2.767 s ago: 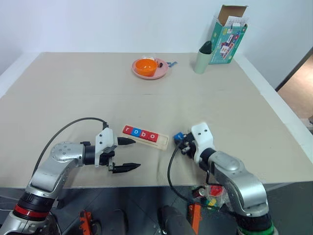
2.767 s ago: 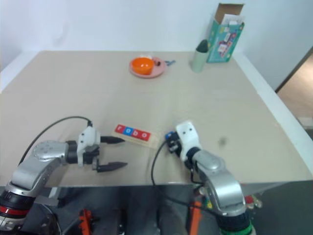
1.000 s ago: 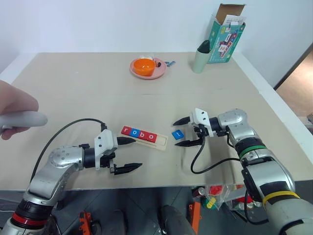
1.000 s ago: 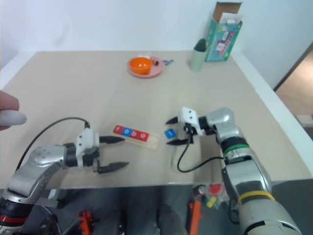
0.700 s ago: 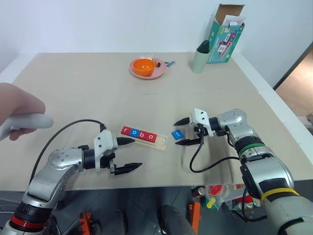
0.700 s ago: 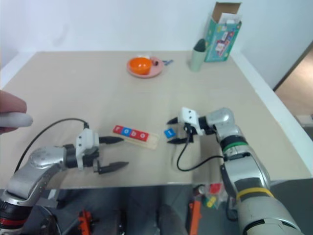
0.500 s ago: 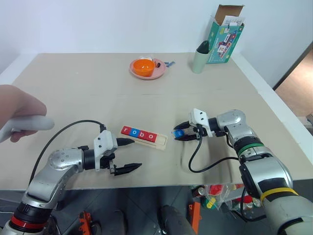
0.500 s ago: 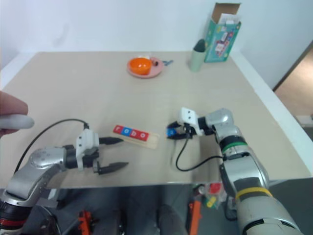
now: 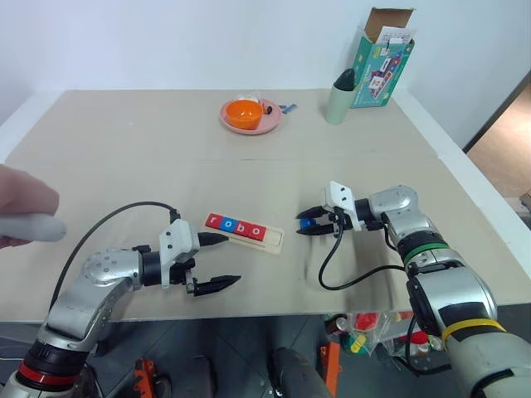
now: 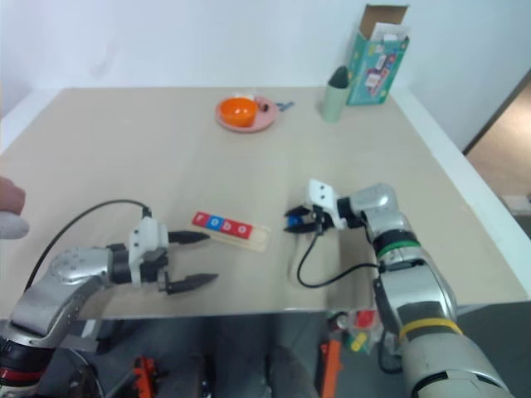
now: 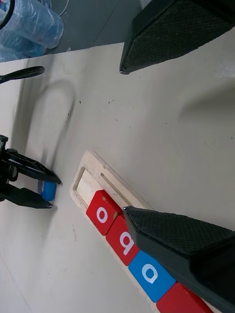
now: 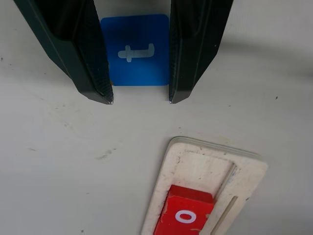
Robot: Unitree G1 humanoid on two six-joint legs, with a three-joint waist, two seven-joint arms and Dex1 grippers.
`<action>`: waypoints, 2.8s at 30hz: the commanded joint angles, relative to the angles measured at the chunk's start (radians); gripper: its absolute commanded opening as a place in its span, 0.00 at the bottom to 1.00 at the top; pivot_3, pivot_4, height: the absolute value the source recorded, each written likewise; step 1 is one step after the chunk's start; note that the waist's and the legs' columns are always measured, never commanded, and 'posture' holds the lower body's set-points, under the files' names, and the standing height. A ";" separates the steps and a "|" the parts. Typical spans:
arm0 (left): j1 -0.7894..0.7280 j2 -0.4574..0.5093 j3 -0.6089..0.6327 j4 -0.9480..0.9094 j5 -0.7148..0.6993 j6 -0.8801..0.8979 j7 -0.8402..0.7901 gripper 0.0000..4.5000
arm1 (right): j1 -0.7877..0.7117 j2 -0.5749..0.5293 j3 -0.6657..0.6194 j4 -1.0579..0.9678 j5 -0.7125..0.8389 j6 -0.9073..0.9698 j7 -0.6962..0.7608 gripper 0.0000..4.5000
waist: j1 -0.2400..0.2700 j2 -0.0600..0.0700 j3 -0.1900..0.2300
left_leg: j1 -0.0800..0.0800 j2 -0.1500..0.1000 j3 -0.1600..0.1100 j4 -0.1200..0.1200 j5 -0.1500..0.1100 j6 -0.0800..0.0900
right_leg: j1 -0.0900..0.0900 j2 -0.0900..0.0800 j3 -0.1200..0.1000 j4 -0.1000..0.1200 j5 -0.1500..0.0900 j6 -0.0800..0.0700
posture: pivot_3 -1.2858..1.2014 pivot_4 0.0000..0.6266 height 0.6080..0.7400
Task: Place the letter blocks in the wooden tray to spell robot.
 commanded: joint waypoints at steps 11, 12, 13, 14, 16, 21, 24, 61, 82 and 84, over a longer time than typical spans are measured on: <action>-0.018 -0.015 -0.014 0.009 0.009 -0.037 -0.020 1.00 | 0.269 -0.018 -0.028 -0.880 0.035 0.595 -0.257 0.26 | 0.003 0.000 0.000 | -0.001 0.000 0.000 0.000 0.000 0.000 | -0.002 0.000 0.000 0.002 0.000 0.002 | 0.52 0.24 1.00; -0.019 -0.015 -0.015 0.011 0.009 -0.038 -0.021 1.00 | 0.294 -0.019 -0.024 -0.953 0.036 0.653 -0.275 0.26 | 0.003 0.000 0.000 | -0.002 0.000 0.000 0.000 0.000 0.000 | -0.003 0.000 0.000 0.002 0.000 0.001 | 0.52 0.24 1.00; -0.021 -0.015 -0.016 0.012 0.010 -0.039 -0.022 1.00 | 0.314 -0.019 -0.019 -1.014 0.040 0.701 -0.287 0.26 | 0.005 0.000 0.000 | -0.002 0.000 0.000 0.000 0.000 0.000 | -0.003 0.000 0.000 0.002 0.000 0.001 | 0.52 0.24 1.00; -0.024 -0.015 -0.018 0.015 0.011 -0.040 -0.024 1.00 | 0.334 -0.018 -0.013 -1.078 0.042 0.754 -0.303 0.26 | 0.005 0.000 0.000 | -0.002 0.000 0.000 0.000 0.000 0.000 | -0.003 0.000 0.000 0.002 -0.001 0.001 | 0.52 0.24 1.00; -0.030 -0.014 -0.022 0.022 0.013 -0.043 -0.029 1.00 | 0.362 -0.014 -0.001 -1.178 0.047 0.842 -0.330 0.26 | 0.004 0.000 0.000 | -0.002 0.000 0.000 0.000 0.000 0.000 | -0.003 0.000 0.000 0.002 -0.002 -0.001 | 0.52 0.24 1.00; -0.046 -0.016 -0.029 0.039 0.017 -0.052 -0.037 1.00 | 0.399 0.021 0.029 -1.304 0.064 0.978 -0.410 0.26 | 0.003 0.000 0.000 | -0.002 0.000 0.000 0.000 0.000 0.000 | -0.003 0.000 0.000 0.002 -0.002 -0.002 | 0.52 0.24 1.00; -0.047 -0.021 -0.033 0.040 0.018 -0.056 -0.036 1.00 | 0.388 0.047 0.052 -1.264 0.054 0.970 -0.457 0.26 | 0.004 0.000 0.000 | -0.002 0.000 0.000 0.001 0.000 0.000 | -0.003 0.000 0.000 0.002 -0.002 -0.002 | 0.52 0.24 1.00; -0.033 -0.032 -0.018 0.030 0.014 -0.052 -0.008 1.00 | 0.406 0.088 0.125 -1.193 0.081 0.975 -0.546 0.26 | 0.003 0.000 0.000 | -0.002 0.000 0.000 0.000 0.000 0.000 | -0.003 0.000 0.000 0.002 -0.002 -0.001 | 0.52 0.24 1.00; -0.048 -0.035 -0.026 0.043 0.017 -0.051 -0.018 1.00 | 0.428 0.060 0.117 -1.266 0.119 1.010 -0.556 0.26 | 0.003 0.000 0.000 | -0.002 0.000 0.000 0.000 0.000 0.000 | -0.003 0.000 0.000 0.002 -0.002 -0.002 | 0.52 0.24 1.00; -0.047 -0.035 -0.026 0.043 0.016 -0.051 -0.018 1.00 | 0.430 0.061 0.120 -1.265 0.119 1.005 -0.558 0.26 | 0.003 0.000 0.000 | -0.002 0.000 0.000 0.000 0.000 0.000 | -0.003 0.000 0.000 0.002 -0.002 -0.002 | 0.52 0.24 1.00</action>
